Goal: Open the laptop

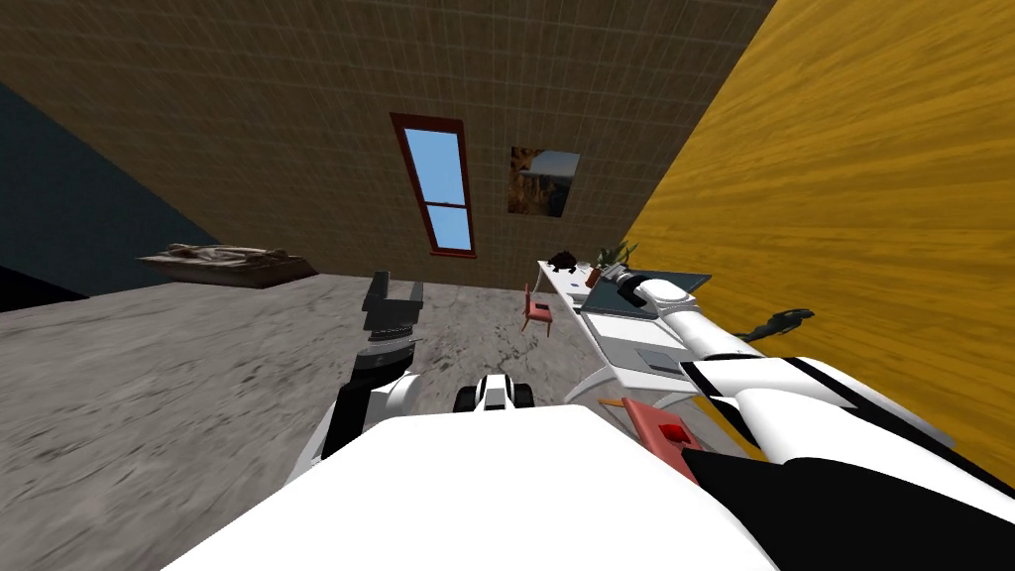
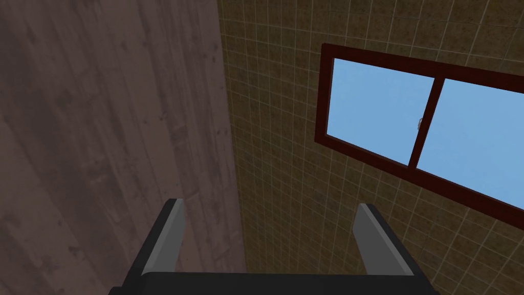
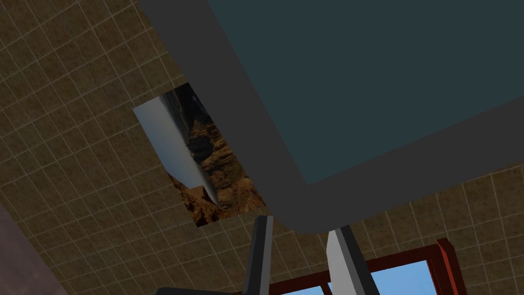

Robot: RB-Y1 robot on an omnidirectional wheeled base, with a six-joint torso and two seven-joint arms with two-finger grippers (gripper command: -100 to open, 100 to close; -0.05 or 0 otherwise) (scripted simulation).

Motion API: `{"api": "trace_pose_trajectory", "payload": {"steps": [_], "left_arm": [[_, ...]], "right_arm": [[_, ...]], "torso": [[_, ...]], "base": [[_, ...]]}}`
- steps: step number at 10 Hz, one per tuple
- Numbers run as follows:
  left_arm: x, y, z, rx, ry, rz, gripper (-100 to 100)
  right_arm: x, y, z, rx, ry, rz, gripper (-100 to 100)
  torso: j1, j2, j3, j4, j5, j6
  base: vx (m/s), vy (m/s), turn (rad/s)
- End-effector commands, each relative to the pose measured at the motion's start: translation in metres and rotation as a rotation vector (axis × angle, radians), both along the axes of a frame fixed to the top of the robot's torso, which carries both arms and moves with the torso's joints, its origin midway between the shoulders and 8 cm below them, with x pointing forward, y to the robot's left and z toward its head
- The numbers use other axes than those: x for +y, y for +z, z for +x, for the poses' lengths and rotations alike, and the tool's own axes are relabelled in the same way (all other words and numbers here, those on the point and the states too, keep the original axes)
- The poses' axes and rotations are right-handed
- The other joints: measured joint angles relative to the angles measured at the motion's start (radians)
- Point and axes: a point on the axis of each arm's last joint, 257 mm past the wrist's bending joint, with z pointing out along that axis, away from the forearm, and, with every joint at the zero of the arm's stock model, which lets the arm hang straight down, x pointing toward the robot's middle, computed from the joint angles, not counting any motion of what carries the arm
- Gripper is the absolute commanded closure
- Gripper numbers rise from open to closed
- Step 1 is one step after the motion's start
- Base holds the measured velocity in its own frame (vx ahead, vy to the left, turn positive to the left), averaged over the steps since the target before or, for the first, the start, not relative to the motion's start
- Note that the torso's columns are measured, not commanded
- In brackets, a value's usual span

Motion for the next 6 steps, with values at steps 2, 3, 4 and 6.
{"api": "trace_pose_trajectory", "payload": {"steps": [2,3,4,6], "left_arm": [[0.000,0.000,0.000,0.000,0.000,0.000,0],[0.000,0.000,0.000,0.000,0.000,0.000,0],[0.000,0.000,0.000,0.000,0.000,0.000,0],[0.000,0.000,0.000,0.000,0.000,0.000,0]], "right_arm": [[0.048,-0.023,0.022,-0.034,0.022,-0.057,100],[0.056,-0.030,0.025,-0.040,0.026,-0.038,100],[0.053,-0.028,0.025,-0.046,0.016,-0.038,100],[0.079,-0.026,0.032,-0.091,0.017,-0.061,100]], "torso": [[0.001,-0.004,-0.002,-0.002,-0.001,0.003],[0.000,-0.006,-0.004,-0.004,-0.002,0.003],[0.001,-0.009,-0.006,-0.005,-0.002,0.001],[0.000,-0.010,-0.007,-0.007,-0.003,-0.002]], "base": [[-0.088,-0.128,0.030],[-0.073,-0.104,0.001],[-0.030,-0.040,0.005],[-0.064,-0.094,0.002]]}}
